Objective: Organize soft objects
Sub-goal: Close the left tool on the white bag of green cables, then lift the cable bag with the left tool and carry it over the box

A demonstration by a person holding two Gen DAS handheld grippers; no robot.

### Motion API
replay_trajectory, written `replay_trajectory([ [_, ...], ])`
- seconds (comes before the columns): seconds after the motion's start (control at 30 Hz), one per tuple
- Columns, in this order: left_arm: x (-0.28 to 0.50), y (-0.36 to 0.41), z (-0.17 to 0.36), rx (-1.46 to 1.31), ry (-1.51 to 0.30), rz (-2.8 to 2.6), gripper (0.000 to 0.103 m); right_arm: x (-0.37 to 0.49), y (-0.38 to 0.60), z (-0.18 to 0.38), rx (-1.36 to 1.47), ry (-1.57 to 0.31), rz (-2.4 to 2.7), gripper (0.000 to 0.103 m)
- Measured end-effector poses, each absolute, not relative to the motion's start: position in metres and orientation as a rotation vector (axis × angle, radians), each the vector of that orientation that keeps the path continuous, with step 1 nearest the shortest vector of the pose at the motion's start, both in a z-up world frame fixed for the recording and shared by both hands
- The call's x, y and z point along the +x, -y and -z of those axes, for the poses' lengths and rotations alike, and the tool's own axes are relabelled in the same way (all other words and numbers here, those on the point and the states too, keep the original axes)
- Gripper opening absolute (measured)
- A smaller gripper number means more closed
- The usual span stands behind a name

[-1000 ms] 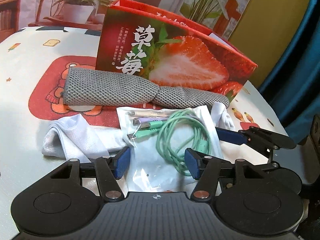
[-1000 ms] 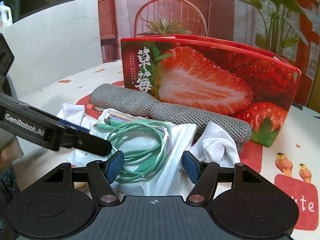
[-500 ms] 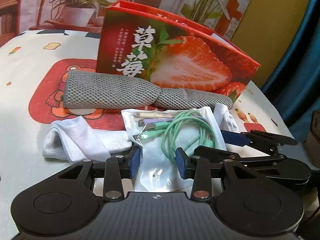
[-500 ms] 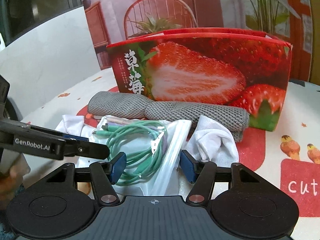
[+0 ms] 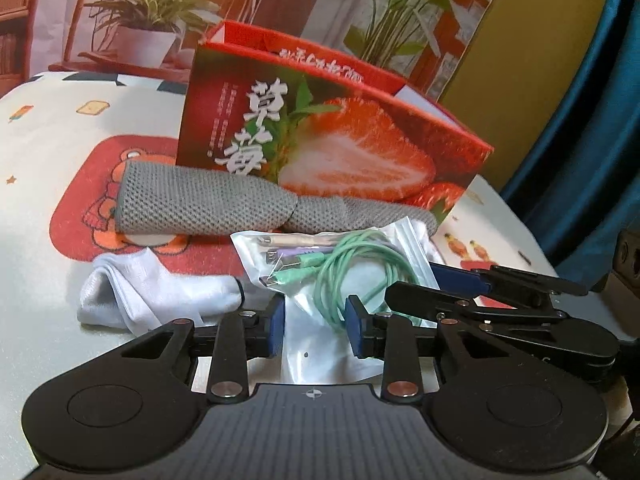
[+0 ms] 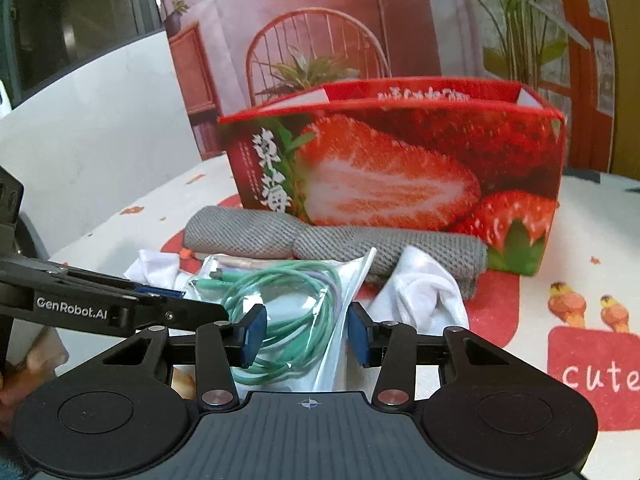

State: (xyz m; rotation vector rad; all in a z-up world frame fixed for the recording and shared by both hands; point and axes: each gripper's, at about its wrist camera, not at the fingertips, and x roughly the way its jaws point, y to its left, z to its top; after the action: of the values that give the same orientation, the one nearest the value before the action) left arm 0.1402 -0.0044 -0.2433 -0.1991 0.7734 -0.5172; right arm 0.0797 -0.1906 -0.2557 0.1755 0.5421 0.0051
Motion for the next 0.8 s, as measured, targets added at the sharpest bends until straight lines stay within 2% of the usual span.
replay_trajectory([
  [0.2,0.137,0.006,0.239,-0.187,-0.756,0.531,0.034,0.076,0.194,0.249,0.195,-0.517,0.009,0.038],
  [0.8,0.134,0.007,0.212,-0.160,-0.685,0.576,0.034,0.067,0.199,0.227,0.206,-0.454,0.027,0.036],
])
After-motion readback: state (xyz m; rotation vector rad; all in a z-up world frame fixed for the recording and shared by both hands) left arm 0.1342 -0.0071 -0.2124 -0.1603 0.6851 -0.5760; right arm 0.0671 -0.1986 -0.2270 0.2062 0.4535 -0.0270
